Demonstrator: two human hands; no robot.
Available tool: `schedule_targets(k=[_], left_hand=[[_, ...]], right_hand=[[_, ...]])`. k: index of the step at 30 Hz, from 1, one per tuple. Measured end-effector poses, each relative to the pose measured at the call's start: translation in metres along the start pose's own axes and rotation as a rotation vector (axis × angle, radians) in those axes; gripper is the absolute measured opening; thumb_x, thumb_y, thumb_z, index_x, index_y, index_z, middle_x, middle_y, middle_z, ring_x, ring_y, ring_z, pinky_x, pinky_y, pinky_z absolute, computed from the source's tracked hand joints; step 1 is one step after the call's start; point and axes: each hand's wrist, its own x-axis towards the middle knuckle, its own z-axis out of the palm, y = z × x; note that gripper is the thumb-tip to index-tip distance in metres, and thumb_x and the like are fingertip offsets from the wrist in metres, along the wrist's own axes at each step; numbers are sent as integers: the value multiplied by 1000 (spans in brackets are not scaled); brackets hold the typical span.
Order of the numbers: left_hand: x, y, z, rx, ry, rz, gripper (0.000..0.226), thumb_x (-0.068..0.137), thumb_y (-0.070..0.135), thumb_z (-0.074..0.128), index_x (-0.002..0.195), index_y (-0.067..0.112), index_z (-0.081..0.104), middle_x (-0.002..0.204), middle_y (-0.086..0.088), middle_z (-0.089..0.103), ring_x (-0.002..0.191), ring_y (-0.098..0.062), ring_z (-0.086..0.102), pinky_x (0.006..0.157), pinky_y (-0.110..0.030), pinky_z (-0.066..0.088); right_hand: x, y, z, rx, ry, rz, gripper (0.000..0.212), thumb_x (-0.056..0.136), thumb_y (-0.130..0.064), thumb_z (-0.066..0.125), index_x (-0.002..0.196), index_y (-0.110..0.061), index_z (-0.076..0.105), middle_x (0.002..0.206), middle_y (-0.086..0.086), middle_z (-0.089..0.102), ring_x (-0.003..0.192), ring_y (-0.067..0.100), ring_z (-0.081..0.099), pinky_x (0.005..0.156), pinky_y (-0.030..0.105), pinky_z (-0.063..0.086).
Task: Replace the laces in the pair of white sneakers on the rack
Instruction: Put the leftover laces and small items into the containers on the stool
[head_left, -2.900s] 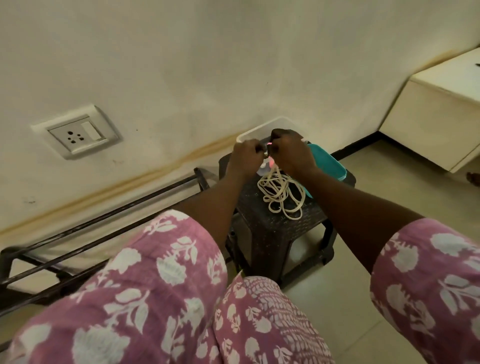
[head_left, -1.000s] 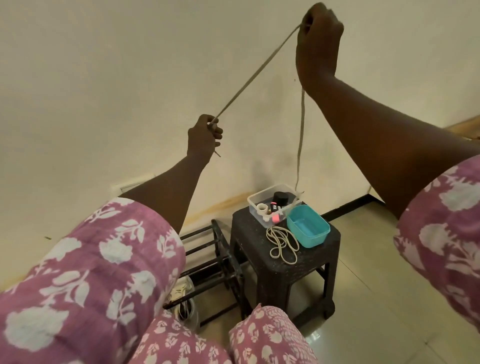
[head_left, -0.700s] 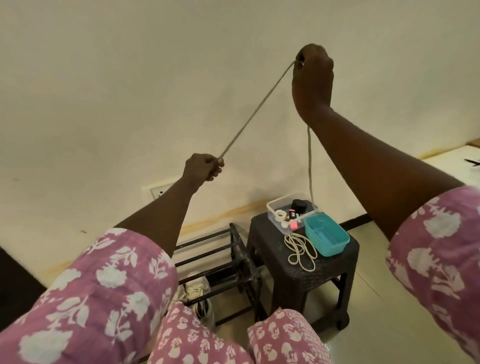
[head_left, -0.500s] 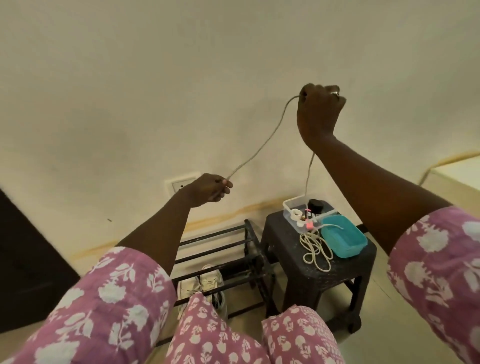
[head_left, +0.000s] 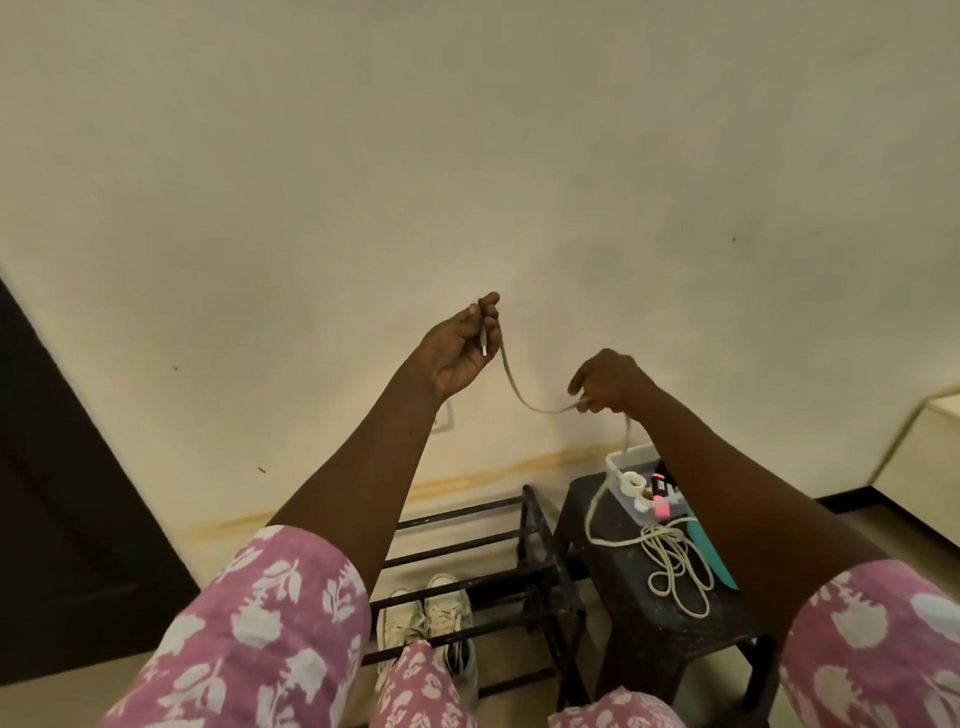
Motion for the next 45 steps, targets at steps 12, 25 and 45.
schedule_targets(k=[12, 25, 45], left_hand=[[3, -13, 46, 154, -73, -64, 25, 102, 11, 32, 102, 3, 56, 68, 3, 57, 46, -1, 52, 43, -11, 39], [-10, -13, 6, 820, -43, 21, 28, 100, 3, 33, 93, 11, 59, 84, -1, 62, 72, -11, 60, 65, -25, 46], [-48, 18, -13, 330, -194, -192, 30, 102, 22, 31, 104, 9, 58, 66, 4, 57, 55, -5, 56, 76, -49, 57]], right_hand=[[-18, -22, 34, 1090, -91, -172, 26, 90, -2, 56, 116, 3, 56, 93, 12, 68, 90, 21, 66, 88, 34, 45], [-35, -48, 2, 732, -125, -239, 10, 82, 1, 62, 87, -5, 57, 71, 10, 64, 56, 13, 58, 55, 23, 50], [0, -84, 24, 878, 172, -410, 14, 84, 2, 60, 82, -8, 68, 71, 3, 66, 66, 19, 62, 66, 30, 51]])
